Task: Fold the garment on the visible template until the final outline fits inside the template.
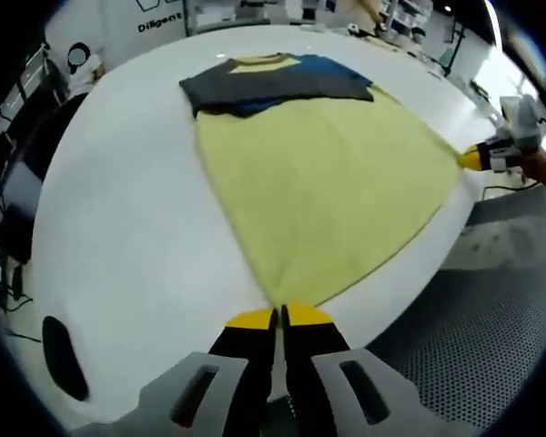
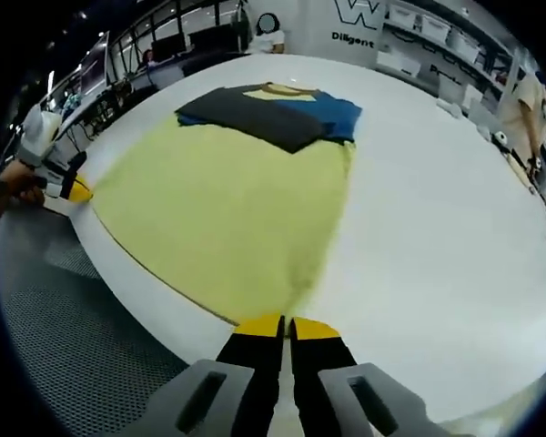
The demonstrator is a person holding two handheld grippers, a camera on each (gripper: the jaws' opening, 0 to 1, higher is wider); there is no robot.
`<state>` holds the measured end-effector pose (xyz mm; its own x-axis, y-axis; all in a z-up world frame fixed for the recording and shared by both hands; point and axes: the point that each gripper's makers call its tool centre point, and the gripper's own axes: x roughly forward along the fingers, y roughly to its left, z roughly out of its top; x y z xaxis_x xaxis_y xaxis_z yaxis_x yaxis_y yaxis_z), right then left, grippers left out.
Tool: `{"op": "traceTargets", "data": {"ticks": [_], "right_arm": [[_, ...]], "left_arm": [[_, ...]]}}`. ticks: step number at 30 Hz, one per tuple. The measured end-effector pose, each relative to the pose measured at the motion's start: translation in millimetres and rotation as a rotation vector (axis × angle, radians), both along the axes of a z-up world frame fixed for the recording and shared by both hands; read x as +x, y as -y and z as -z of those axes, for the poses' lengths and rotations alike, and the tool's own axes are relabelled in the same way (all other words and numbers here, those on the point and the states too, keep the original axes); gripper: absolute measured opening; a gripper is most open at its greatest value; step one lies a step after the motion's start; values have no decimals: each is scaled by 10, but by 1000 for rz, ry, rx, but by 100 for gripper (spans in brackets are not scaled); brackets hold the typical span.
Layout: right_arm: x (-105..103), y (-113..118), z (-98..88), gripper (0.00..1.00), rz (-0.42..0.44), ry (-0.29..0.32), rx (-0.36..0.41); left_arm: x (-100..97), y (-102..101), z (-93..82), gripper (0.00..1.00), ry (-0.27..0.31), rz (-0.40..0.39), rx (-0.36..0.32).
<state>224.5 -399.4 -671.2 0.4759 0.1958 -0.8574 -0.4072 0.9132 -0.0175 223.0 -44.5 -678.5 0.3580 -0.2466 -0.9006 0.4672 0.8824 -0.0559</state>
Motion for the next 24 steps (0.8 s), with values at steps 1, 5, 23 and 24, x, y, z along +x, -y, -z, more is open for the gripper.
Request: {"op": "traceTargets", "data": {"ticks": [1,5,23,24], "right_arm": [[-16,-1,0,0,-1,-2,0],[-101,-36,-3,0,-31,-26,-6],[-396,-41,14,0,-27,-133,9],[-406,-38,14,0,-23,-137,10]], "left_arm": [[-20,5,2,0,-6,13,6],[-59,-7,2,0,-12,51,30],[-344,-29,13,0,-114,92,41],[-363,-29,16,0,-120,94,38]]}}
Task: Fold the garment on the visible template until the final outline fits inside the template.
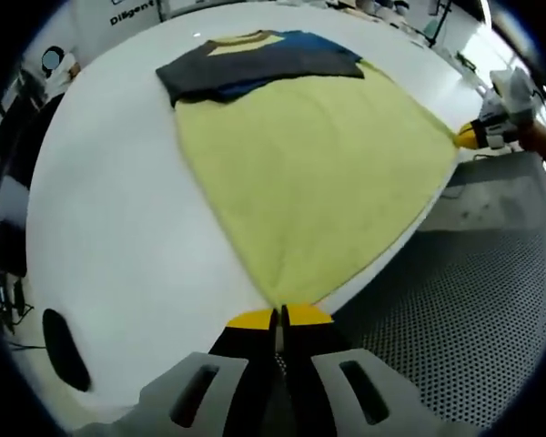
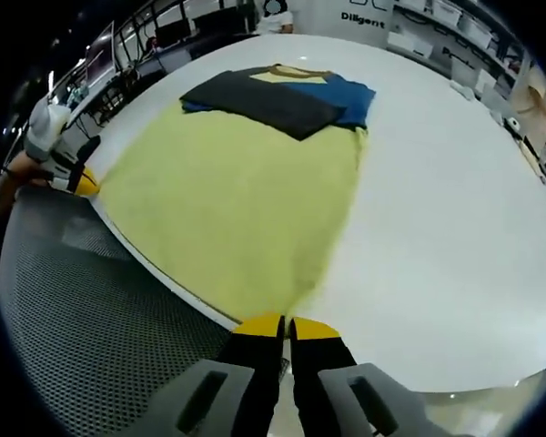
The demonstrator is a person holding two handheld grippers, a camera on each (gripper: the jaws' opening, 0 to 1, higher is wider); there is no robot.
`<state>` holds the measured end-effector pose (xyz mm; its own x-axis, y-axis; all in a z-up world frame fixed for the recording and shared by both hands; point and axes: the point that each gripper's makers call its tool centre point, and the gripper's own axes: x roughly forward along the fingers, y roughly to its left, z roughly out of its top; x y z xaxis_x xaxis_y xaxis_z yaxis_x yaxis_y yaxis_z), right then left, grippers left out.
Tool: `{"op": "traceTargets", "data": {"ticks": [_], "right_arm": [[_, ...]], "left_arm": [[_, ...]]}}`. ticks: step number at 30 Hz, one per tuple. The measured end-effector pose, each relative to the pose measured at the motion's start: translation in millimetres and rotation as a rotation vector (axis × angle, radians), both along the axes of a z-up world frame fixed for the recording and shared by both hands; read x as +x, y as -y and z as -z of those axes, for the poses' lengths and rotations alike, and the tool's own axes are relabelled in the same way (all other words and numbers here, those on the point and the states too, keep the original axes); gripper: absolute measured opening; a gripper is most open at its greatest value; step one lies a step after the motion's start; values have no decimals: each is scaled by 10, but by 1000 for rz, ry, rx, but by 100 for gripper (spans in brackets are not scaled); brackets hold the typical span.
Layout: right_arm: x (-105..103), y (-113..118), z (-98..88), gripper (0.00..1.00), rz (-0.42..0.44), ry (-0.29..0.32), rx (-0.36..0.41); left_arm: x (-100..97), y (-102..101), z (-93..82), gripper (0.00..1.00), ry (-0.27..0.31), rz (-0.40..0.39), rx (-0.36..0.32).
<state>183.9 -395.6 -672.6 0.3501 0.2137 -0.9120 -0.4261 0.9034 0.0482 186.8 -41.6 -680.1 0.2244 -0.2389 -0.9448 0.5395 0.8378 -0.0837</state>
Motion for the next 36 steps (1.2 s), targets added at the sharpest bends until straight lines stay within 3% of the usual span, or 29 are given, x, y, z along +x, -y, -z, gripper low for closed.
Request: {"op": "traceTargets", "data": {"ticks": [13,18,24,36], "right_arm": [[-66,16,5,0,18,-33,0],[-18,7,-56,0,27,-4,12],[118,-18,-237,0,84,53,88],[265,-54,-483,0,100,111,126]], "left_arm": [[-75,25,10,0,-37,4,-15],[-21,24,-33,0,10,-14,-38],[73,34,-132,0,46,-57,-84],[267,72,-387,0,127,-80,-115]]}}
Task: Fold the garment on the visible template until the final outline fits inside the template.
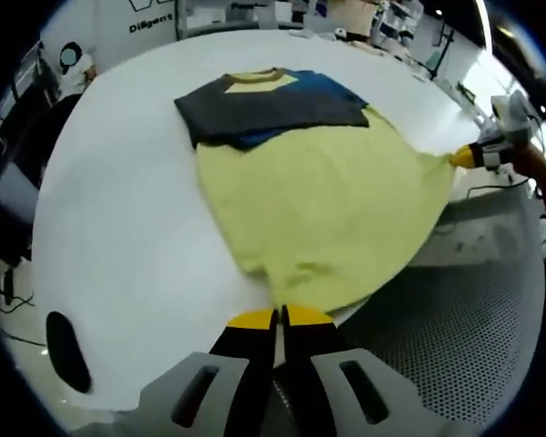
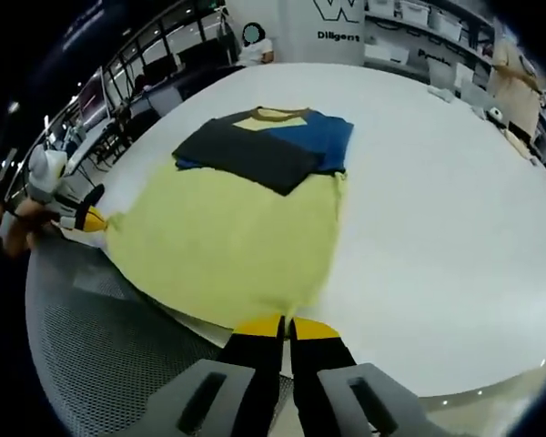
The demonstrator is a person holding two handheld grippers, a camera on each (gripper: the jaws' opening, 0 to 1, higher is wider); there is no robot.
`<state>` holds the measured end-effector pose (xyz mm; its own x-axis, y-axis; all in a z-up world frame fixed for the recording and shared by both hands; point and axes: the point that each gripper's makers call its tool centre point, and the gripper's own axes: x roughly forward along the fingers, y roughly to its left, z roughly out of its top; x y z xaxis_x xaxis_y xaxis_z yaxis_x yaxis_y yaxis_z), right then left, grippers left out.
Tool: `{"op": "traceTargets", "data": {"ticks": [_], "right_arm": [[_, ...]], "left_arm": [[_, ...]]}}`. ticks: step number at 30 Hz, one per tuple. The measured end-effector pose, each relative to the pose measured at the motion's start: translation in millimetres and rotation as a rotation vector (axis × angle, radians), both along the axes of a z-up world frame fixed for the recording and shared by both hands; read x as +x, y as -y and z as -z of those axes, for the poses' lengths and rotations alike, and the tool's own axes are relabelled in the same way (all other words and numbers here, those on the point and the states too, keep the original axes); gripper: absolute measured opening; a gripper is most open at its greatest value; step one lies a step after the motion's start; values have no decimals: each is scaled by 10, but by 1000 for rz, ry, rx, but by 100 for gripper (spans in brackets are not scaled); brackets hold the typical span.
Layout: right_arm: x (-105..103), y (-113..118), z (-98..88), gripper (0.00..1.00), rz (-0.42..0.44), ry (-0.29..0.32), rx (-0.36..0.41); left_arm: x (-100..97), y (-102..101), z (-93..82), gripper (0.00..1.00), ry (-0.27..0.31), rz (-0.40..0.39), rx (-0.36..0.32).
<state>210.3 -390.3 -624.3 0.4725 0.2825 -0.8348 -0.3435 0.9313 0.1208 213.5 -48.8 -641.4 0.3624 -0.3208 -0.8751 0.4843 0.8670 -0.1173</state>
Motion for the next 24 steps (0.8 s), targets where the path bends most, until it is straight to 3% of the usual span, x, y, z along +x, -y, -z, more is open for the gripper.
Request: {"op": "traceTargets", "data": {"ticks": [10,15,24], "right_arm": [[310,-6,-354,0,26,124,57],[466,15,-478,0,44,178,71],[664,36,-627,0,39,235,77]], "left_arm": [[290,-13,-309,0,93,-69,-65],[539,12,-525,0,184,-124,-120],[783,-11,-724,0,255,-147,-117]]}}
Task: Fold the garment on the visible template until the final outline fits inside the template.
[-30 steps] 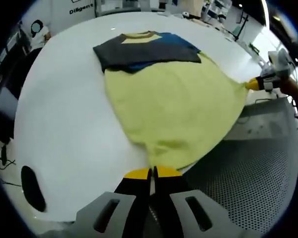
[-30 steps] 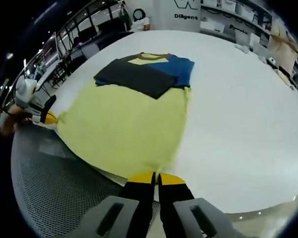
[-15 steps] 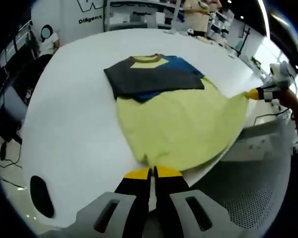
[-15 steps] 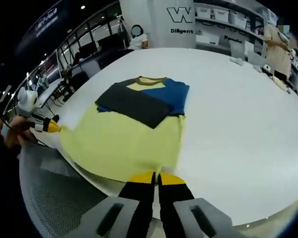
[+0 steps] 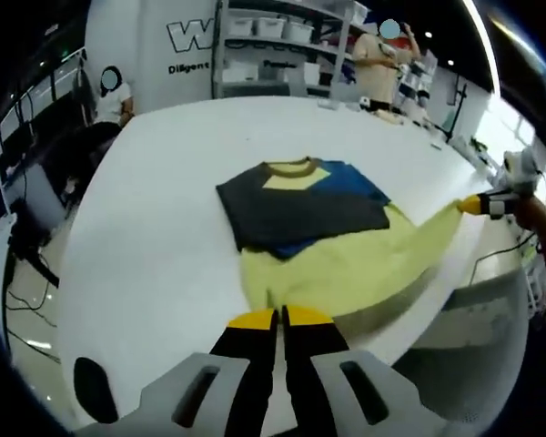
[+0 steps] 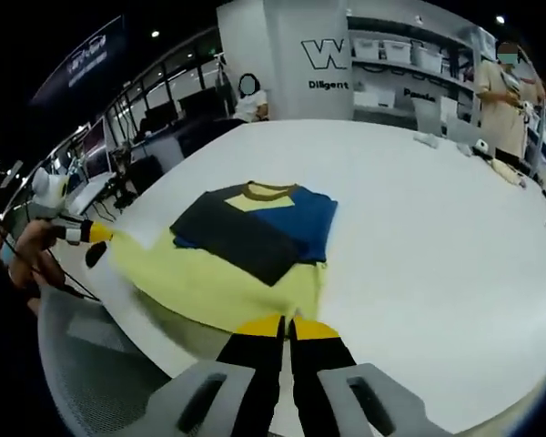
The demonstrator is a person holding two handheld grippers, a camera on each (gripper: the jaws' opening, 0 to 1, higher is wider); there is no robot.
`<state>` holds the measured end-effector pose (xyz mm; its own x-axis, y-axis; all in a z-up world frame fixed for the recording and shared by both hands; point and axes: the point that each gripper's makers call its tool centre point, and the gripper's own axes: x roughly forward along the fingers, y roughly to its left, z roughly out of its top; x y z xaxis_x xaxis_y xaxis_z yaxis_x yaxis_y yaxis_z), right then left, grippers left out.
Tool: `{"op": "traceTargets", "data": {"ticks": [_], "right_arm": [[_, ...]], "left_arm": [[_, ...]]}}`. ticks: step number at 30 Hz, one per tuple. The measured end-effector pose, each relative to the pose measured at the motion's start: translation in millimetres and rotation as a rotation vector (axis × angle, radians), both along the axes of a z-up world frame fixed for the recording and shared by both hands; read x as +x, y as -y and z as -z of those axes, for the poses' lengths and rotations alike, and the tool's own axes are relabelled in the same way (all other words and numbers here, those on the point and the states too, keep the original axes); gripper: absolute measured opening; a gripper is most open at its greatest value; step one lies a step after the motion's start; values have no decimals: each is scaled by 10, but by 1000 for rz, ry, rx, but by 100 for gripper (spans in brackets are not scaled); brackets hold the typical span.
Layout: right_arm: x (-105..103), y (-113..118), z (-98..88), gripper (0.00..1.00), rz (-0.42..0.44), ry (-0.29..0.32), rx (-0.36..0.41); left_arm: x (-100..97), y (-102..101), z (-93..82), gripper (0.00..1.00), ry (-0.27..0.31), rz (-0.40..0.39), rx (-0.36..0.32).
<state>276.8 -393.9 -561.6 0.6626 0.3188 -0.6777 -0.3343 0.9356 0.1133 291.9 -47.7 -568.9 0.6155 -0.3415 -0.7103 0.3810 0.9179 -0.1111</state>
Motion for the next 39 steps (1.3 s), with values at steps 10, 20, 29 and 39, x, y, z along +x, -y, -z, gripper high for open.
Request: {"op": "traceTargets", "data": {"ticks": [10,20,29,39], "right_arm": [[222,10,-177,0,2,63,3],[492,10,-346,0,5,123,16],[755,-1,-496,0,0,162,11],[1082,-13,-601,0,14,196,5]], "left_arm": [[220,-8,-172,0,60,-16,-26],[418,-11,-292,0,98,-23,-32],[717,-4,-439,0,141,-5,-8],[1003,-22,-539,0,178,-17,-9]]}}
